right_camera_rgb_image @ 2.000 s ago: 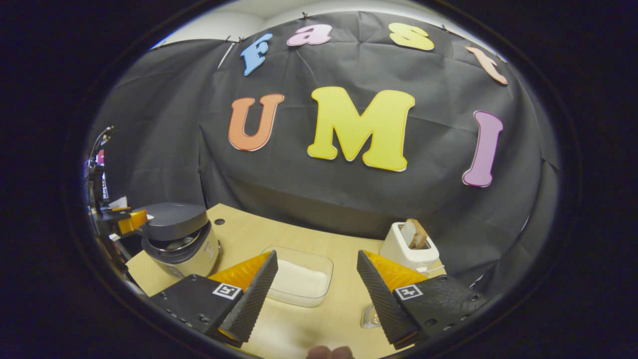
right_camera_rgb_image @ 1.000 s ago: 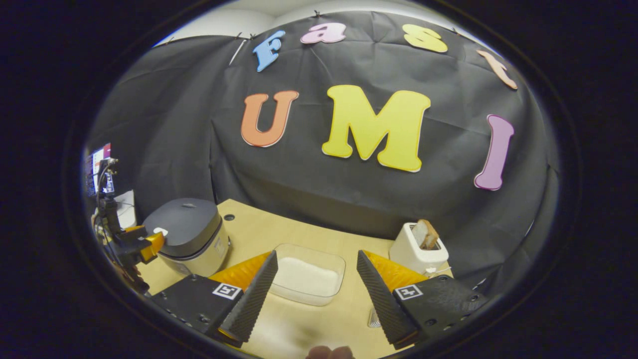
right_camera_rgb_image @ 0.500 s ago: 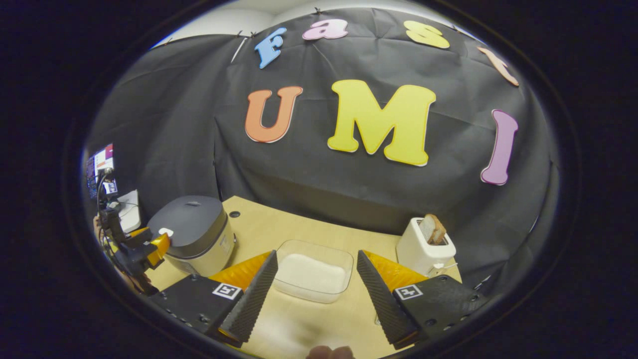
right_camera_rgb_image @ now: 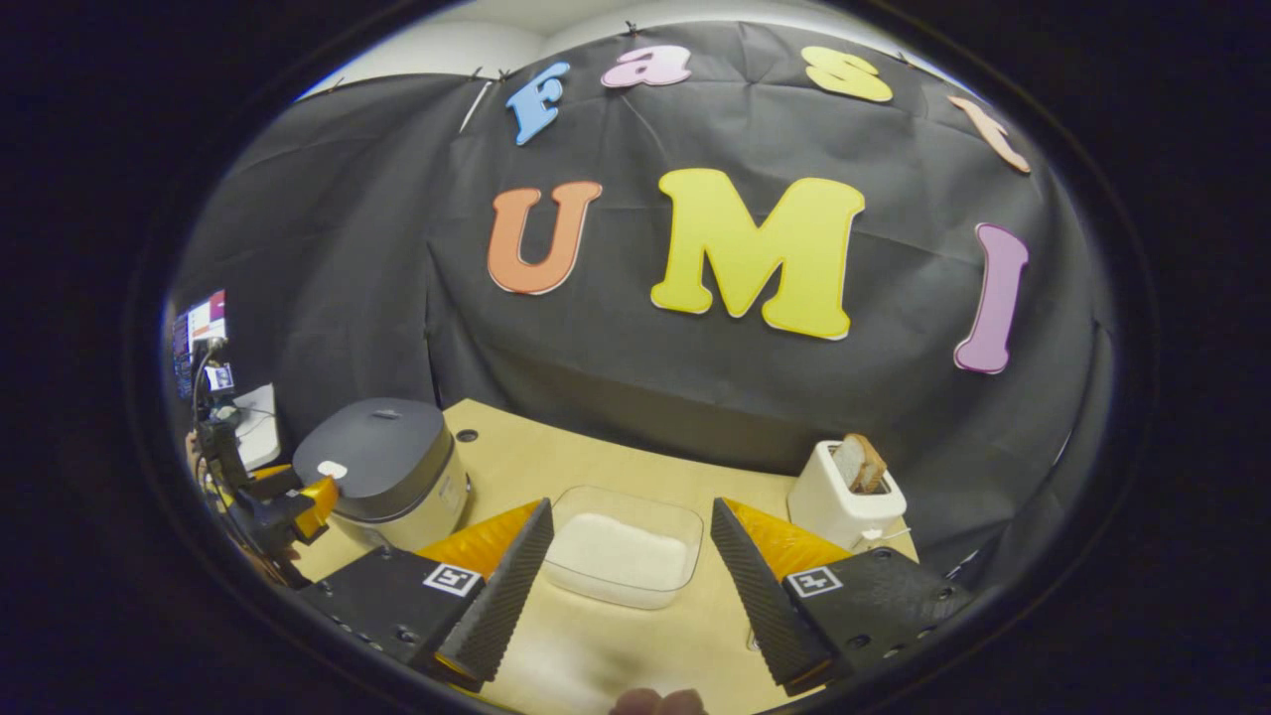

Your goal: Close the left gripper, press the button to open the rice cooker; take a wooden spoon from the chopstick holder with the right hand, scoop a spoonful of rice and pour it into the rice cooker, then put the wooden spoon back into the chopstick holder.

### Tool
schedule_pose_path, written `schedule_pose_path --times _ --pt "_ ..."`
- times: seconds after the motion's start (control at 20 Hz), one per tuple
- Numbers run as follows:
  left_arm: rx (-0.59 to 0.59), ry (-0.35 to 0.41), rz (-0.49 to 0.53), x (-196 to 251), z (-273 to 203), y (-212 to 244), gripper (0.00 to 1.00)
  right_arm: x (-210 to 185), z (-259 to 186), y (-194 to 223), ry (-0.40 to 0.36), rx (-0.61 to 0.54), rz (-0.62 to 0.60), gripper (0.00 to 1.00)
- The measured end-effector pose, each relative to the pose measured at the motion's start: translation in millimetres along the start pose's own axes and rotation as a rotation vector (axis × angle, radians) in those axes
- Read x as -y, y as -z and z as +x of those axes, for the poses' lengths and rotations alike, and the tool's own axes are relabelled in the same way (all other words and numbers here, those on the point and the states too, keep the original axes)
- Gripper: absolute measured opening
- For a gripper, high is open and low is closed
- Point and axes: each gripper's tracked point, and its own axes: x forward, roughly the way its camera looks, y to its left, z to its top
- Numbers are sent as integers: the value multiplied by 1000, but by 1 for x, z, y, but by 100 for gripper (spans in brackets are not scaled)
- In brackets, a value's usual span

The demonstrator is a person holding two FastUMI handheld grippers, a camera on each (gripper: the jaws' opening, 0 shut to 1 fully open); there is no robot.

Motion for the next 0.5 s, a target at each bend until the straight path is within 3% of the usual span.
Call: schedule_pose_path --times 0.25,0.5 --pt "104 16 35 1 -14 -51 99 14 -7 -4 32 22 40 96" --pt "219 128 67 39 -32 -115 99 43 -26 -19 100 113 93 96"
